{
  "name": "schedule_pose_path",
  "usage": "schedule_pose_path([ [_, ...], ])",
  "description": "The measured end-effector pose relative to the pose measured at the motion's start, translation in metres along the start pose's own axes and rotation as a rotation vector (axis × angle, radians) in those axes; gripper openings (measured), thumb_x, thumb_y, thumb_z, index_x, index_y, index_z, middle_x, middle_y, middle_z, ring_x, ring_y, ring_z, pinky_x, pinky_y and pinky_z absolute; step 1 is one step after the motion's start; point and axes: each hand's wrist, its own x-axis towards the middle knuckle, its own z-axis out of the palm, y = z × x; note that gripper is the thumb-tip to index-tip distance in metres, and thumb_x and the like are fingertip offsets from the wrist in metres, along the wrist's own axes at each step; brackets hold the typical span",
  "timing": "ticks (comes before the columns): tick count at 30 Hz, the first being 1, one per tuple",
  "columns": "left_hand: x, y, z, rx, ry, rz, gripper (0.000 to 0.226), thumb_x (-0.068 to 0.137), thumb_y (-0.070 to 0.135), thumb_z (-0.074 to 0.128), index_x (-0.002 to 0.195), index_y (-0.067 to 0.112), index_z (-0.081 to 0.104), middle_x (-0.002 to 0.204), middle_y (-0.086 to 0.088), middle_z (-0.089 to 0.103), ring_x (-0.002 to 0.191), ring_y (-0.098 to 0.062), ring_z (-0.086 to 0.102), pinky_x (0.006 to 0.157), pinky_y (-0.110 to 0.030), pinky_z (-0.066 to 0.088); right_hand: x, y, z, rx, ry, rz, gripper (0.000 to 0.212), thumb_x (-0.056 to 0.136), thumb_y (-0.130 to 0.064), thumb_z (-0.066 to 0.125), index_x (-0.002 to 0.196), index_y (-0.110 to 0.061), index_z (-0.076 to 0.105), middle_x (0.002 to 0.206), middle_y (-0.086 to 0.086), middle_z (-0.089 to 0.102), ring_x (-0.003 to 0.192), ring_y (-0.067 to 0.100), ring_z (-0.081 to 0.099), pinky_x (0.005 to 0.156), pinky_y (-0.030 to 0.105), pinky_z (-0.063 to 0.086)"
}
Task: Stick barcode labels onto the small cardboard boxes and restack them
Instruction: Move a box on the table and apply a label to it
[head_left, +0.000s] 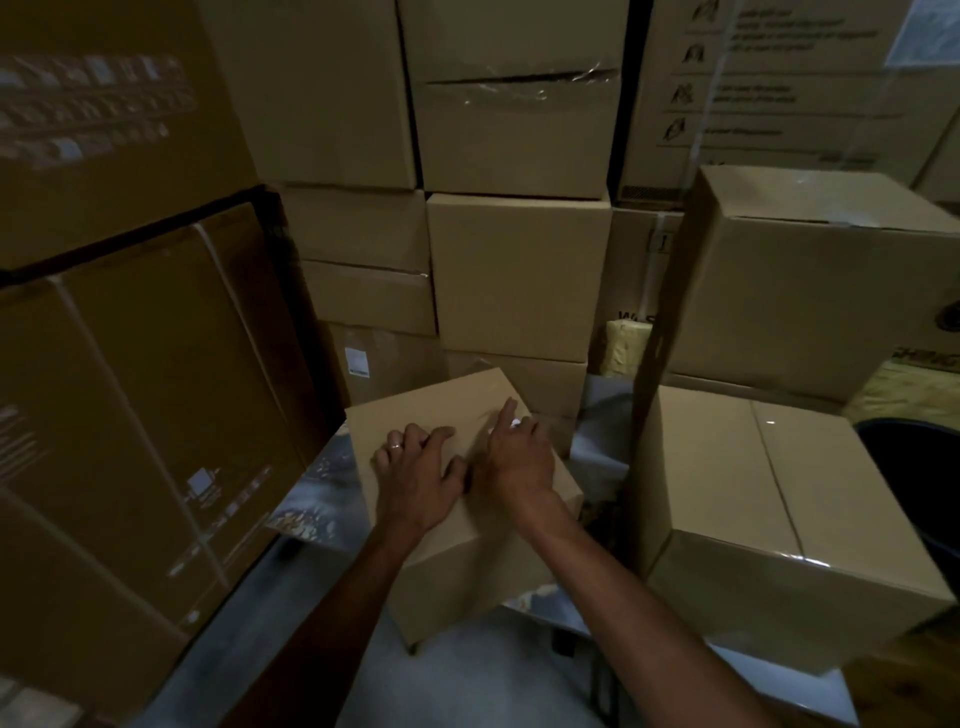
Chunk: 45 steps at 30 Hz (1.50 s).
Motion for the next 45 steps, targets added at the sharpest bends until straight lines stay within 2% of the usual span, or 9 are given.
schedule_pose_path([
  [3,0.0,0.001,0.0,0.012,0.009,-0.007,0.076,0.08,0.061,0.017,0.14,0.032,0.053,0.127,-0.003,0.051,0.119,-0.027,0.04,0.096,-0.042,0.027,0.008,0.002,-0.003,-0.035,0.062,0.012,0.074,0.106,-0.024,0.042,0.158,0.002,-0.004,0.153,0.03,0.036,0.139,0.042,0.036,0.111,0.043,0.032],
  [6,0.0,0.0,0.003,0.017,0.024,0.0,0.076,0.08,0.061,0.017,0.139,0.032,0.054,0.125,-0.003,0.051,0.117,-0.027,0.041,0.095,-0.043,0.029,0.012,0.008,-0.012,0.052,0.075,0.012,0.083,0.103,-0.026,0.054,0.159,0.001,-0.001,0.15,0.027,0.041,0.136,0.04,0.042,0.107,0.041,0.038],
  [14,-0.001,0.001,0.003,0.026,0.021,-0.002,0.061,0.086,0.054,0.033,0.139,0.032,0.052,0.123,-0.003,0.05,0.116,-0.027,0.041,0.098,-0.043,0.029,0.011,0.028,-0.026,0.437,0.127,0.031,0.06,0.084,-0.017,0.08,0.134,-0.005,0.049,0.131,0.017,0.063,0.122,0.034,0.059,0.087,0.029,0.043],
  [18,-0.003,0.0,0.004,0.024,0.042,-0.003,0.06,0.086,0.054,0.033,0.138,0.032,0.052,0.123,-0.003,0.05,0.116,-0.027,0.041,0.098,-0.044,0.029,0.013,0.035,-0.032,0.475,0.07,0.063,0.08,0.071,-0.022,0.092,0.139,-0.011,0.05,0.133,0.012,0.062,0.125,0.031,0.058,0.095,0.037,0.05],
  [22,-0.008,-0.002,0.004,0.014,0.059,0.0,0.062,0.085,0.056,0.031,0.138,0.031,0.053,0.121,-0.003,0.05,0.113,-0.026,0.042,0.097,-0.043,0.03,0.016,0.042,-0.033,0.489,0.025,0.082,0.075,0.062,-0.028,0.097,0.126,-0.012,0.06,0.126,0.009,0.065,0.118,0.027,0.06,0.093,0.041,0.053],
  [28,-0.007,-0.002,0.004,0.013,0.053,-0.007,0.05,0.092,0.053,0.047,0.138,0.033,0.051,0.122,-0.002,0.05,0.115,-0.026,0.042,0.097,-0.043,0.031,0.008,0.035,-0.022,0.556,0.103,0.053,0.051,0.074,-0.02,0.088,0.119,-0.013,0.064,0.115,0.004,0.07,0.1,0.018,0.064,0.072,0.029,0.046],
  [33,-0.009,-0.001,0.002,0.023,0.047,-0.014,0.061,0.086,0.057,0.033,0.138,0.032,0.052,0.123,-0.004,0.05,0.115,-0.026,0.041,0.097,-0.044,0.03,0.005,0.037,-0.03,0.524,-0.016,-0.042,0.026,0.093,-0.02,0.072,0.116,-0.009,0.069,0.106,0.008,0.072,0.088,0.017,0.068,0.061,0.021,0.052],
  [37,-0.012,-0.002,0.002,0.004,0.065,-0.002,0.06,0.085,0.055,0.035,0.135,0.029,0.055,0.12,-0.005,0.051,0.114,-0.028,0.043,0.096,-0.045,0.031,0.0,0.043,-0.04,0.695,-0.094,-0.061,0.02,0.096,-0.02,0.067,0.114,-0.011,0.071,0.108,0.007,0.074,0.092,0.019,0.069,0.081,0.033,0.054],
  [45,-0.022,0.005,-0.002,0.119,0.109,0.071,0.062,0.085,0.054,0.03,0.124,0.018,0.061,0.11,-0.012,0.055,0.103,-0.034,0.05,0.084,-0.045,0.038,-0.021,0.055,-0.052,0.977,-0.222,-0.073,0.009,0.094,-0.016,0.071,0.095,-0.008,0.072,0.097,0.013,0.076,0.085,0.021,0.072,0.072,0.033,0.054],
])
